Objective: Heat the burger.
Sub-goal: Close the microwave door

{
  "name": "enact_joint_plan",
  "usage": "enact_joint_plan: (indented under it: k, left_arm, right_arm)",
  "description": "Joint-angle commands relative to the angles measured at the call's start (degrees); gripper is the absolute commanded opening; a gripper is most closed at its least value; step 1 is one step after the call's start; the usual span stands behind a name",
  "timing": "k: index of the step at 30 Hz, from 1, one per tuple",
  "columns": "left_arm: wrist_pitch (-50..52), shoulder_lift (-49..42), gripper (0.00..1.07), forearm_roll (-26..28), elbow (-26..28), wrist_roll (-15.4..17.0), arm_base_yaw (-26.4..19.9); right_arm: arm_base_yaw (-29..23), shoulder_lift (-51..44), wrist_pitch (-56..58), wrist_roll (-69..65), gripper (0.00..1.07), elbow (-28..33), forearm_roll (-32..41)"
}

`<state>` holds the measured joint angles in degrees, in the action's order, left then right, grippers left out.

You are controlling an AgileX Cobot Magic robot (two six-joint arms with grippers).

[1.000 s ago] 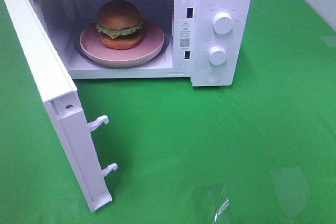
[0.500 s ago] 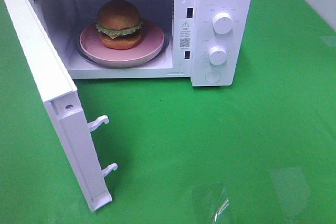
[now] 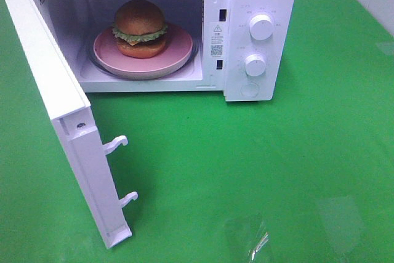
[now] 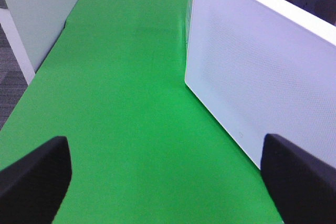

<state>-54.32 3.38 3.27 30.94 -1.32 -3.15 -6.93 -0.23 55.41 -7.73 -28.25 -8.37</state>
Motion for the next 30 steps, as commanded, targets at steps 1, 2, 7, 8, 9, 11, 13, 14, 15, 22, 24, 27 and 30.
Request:
enact_joint_plan:
  k: [1,2,7,8,9,11,13,14,15,22,24,27,30]
  left_arm:
    - [6.2,3.8,0.79,0.2,0.3,-0.1,0.1]
    - [8.5,5.5,0.70,0.2,0.3,-0.1,0.1]
    - [13.2,9.3,0.49,0.2,0.3,-0.1,0.1]
    - [14.1,10.3,0.42,0.2,0.3,-0.1,0.1]
    - [14.1,10.3,0.42,0.2,0.3,-0.1,0.1]
    - [15.5,12.0,0.31,0.2,0.2,0.1,0.1]
    - [17.1,14.4,0.20,0.2,0.2,0.1,0.1]
    - [18.8,17.1,0.09,0.2,0.2,0.1,0.1]
    - [18.8,17.1,0.09,0.2,0.2,0.1,0.1]
    - [33.9,25.2,0.00,0.2,-3.0,0.1,0.1]
    - [39.4,26.6,0.00,0.2,-4.6,0.1,0.1]
    - [48.4,28.6,0.00,0.2,-8.0,0.1,0.1]
    - [59.0,31.6,0.00,0.2,-12.0,0.1,0.1]
  right_arm:
    - [0.4,-1.5,-0.3,0.1,0.73,0.1,-0.1]
    - [0.4,-1.5,-0.3,0.1,0.73,0.1,-0.1]
    - [0.4,-1.5,-0.3,0.1,0.73,0.1,-0.1]
    - [0.4,-1.5,-0.3,0.1,0.73,0.1,-0.1]
    - [0.4,-1.5,-0.3,0.1,0.73,0.1,-0.1]
    - [0.4,-1.5,-0.3,0.1,0.73,0.1,-0.1]
    - [0.4,-1.5,-0.3,0.1,0.73,0.1,-0.1]
    - [0.4,-1.5,-0.3,0.1,0.73,0.1,-0.1]
    - [0.4,-1.5,-0.3,0.1,0.73,0.1,-0.1]
    - [0.4,-1.5,-0.3,0.1,0.73,0.1,-0.1]
    - [0.4,-1.5,-0.3,0.1,0.73,0.1,-0.1]
    - [0.4,-1.5,-0.3,0.1,0.73,0.1,-0.1]
    - [0.4,-1.5,-0.3,0.1,0.73,0.1,-0.1]
